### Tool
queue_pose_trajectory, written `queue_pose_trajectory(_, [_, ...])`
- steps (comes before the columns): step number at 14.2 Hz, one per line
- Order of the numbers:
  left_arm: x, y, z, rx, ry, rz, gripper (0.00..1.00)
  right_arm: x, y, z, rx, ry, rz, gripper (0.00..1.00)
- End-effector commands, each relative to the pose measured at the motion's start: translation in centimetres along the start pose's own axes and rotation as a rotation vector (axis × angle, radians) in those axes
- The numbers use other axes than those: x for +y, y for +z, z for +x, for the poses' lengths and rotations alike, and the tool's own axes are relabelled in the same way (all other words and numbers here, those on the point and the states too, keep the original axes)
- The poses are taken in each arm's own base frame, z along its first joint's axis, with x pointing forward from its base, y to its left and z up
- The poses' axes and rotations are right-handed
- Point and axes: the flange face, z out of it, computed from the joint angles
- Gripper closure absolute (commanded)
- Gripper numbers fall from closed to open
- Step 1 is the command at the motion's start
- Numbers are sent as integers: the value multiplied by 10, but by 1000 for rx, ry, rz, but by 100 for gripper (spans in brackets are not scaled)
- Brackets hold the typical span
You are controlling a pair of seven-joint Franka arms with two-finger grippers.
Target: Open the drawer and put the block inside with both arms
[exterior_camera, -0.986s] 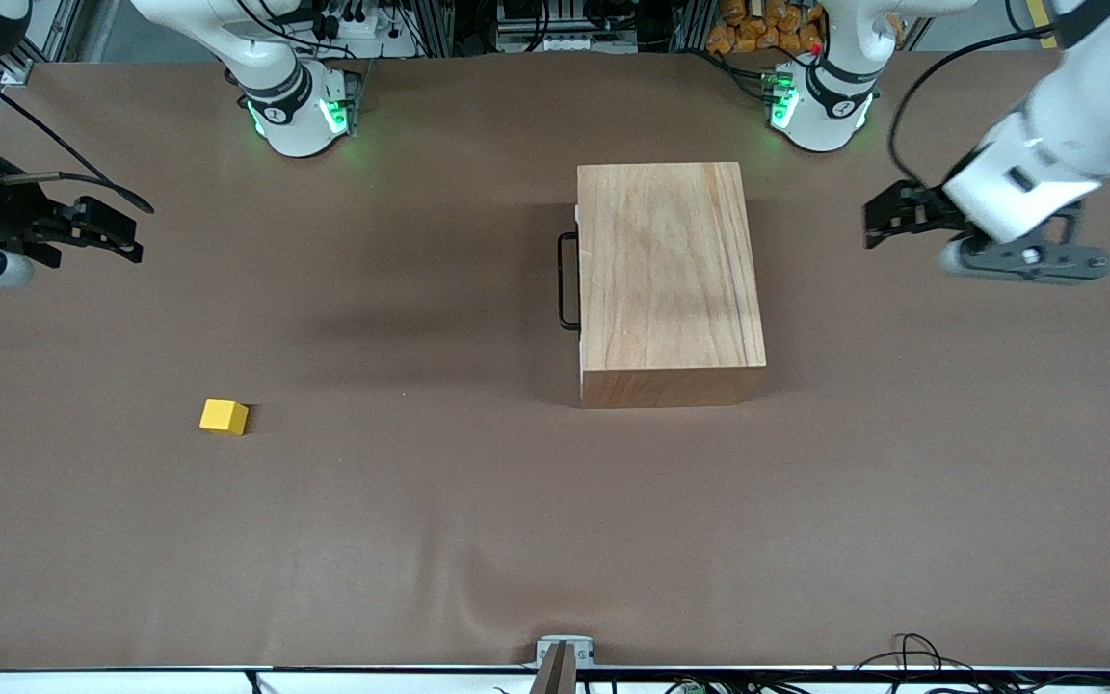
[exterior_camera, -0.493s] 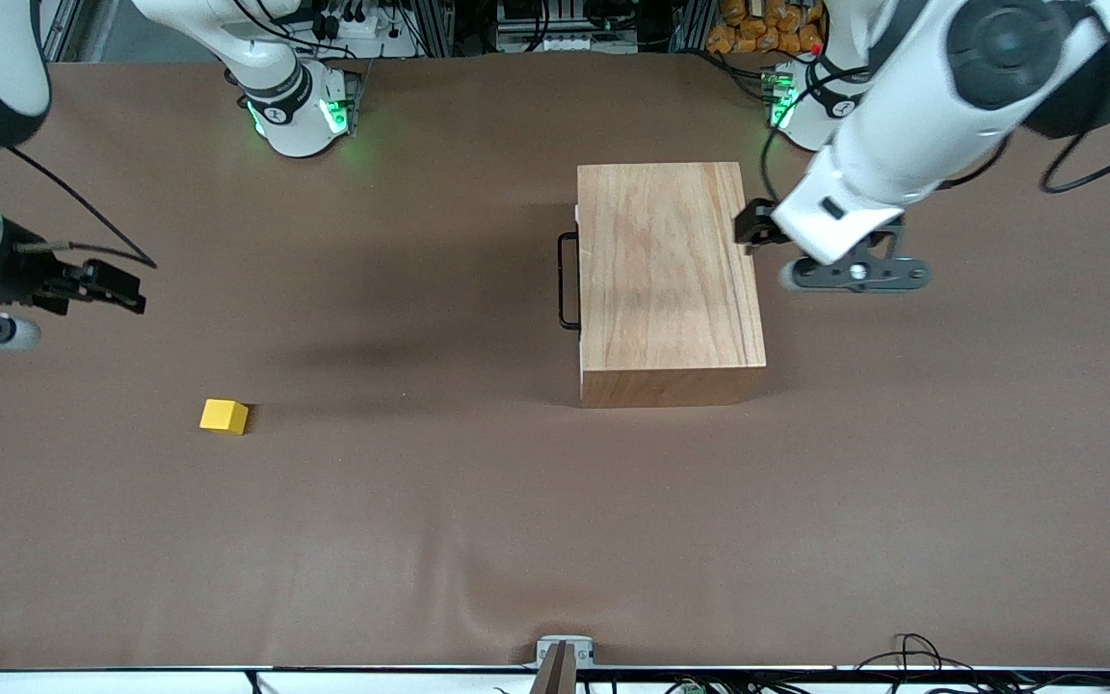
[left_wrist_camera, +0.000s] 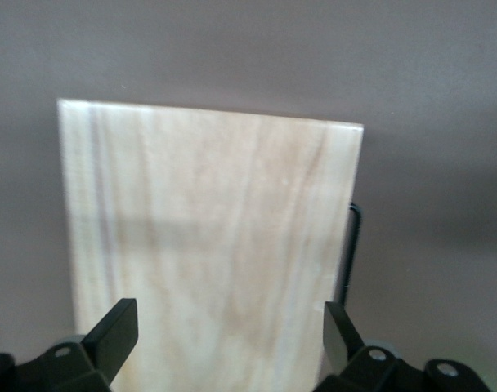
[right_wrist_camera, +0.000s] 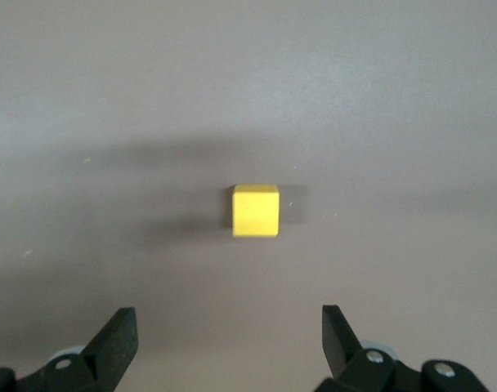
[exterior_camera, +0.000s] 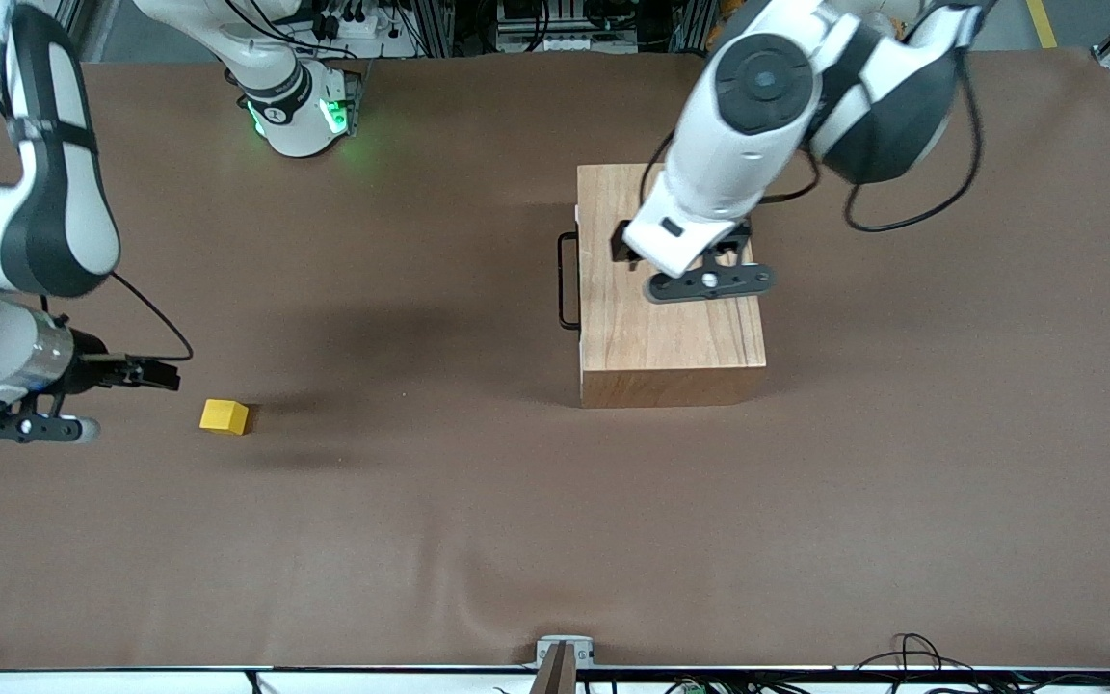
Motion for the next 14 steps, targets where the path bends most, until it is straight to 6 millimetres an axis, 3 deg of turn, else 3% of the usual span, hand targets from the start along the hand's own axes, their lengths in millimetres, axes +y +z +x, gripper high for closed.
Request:
queue_pose_trajectory(1, [42,23,-13,17,-54,-14,0,2,46,18,2,6,-1,0])
queue_pose_trajectory(3, [73,42,-25,40,-87,-33,0,2,96,30,-4,-1,-8,0])
queue_pose_trajectory(4, [85,52,-29,50,-104,-28,0,6,113,30,-6,-5,-9,0])
queue_pose_trajectory(5, [98,64,-37,64,-103,-11,0,0,118,31,11,-20,-11,0])
queue_pose_trajectory(8, [133,108,-61,124,-107,53,0,-8,167,26,5,-32,-15,0])
queue_pose_trajectory(10, [153,128,-70,142,-151,23,0,-8,185,17,25,-32,-16,0])
queue_pose_trajectory(14, [173,156,-90,195,-141,42,0,-1,187,15,22,-47,-15,0])
